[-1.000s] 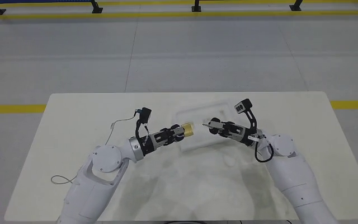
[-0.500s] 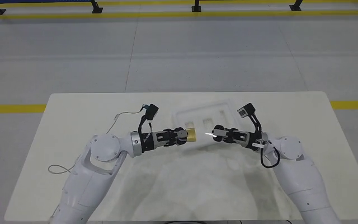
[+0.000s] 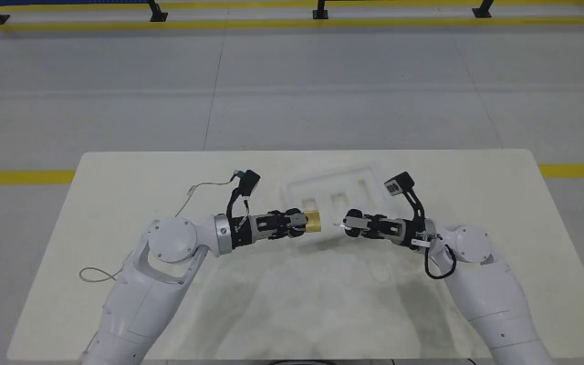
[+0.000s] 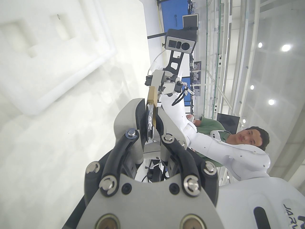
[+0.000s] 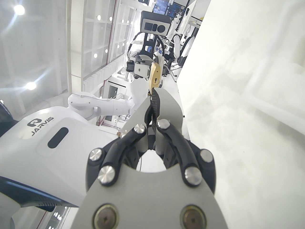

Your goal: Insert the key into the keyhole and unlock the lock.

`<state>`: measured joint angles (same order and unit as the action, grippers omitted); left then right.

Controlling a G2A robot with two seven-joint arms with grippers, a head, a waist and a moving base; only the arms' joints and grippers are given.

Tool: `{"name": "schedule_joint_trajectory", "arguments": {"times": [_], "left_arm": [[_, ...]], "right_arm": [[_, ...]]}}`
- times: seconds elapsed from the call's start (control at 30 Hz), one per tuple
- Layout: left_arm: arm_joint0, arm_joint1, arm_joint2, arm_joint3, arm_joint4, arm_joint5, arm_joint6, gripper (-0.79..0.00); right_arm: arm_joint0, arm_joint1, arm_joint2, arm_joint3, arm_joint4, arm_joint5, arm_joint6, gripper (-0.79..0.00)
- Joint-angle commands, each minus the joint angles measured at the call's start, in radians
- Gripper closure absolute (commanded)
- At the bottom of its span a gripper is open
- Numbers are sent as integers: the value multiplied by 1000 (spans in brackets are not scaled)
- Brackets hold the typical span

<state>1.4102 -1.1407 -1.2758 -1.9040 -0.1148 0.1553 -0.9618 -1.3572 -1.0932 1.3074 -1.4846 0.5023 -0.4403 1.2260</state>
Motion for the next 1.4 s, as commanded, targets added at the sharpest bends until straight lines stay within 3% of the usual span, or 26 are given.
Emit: {"name": "schedule_joint_trajectory", "arguments": {"times": [0.0,0.4,0.93,1.37], "left_arm": [[0,0,0,0,0,0,0,0],[-23,5,9,9,-32,-30,-37,0],[-77,16,26,30,-65,-39,-93,0],[-76,25,41,24,-76,-39,-91,0]], "right_arm": [[0,0,0,0,0,0,0,0],[-14,2,5,-17,16,-5,-32,0],[-2,5,-11,-18,94,-64,56,0],[10,5,-35,-6,74,-58,12,0]]}}
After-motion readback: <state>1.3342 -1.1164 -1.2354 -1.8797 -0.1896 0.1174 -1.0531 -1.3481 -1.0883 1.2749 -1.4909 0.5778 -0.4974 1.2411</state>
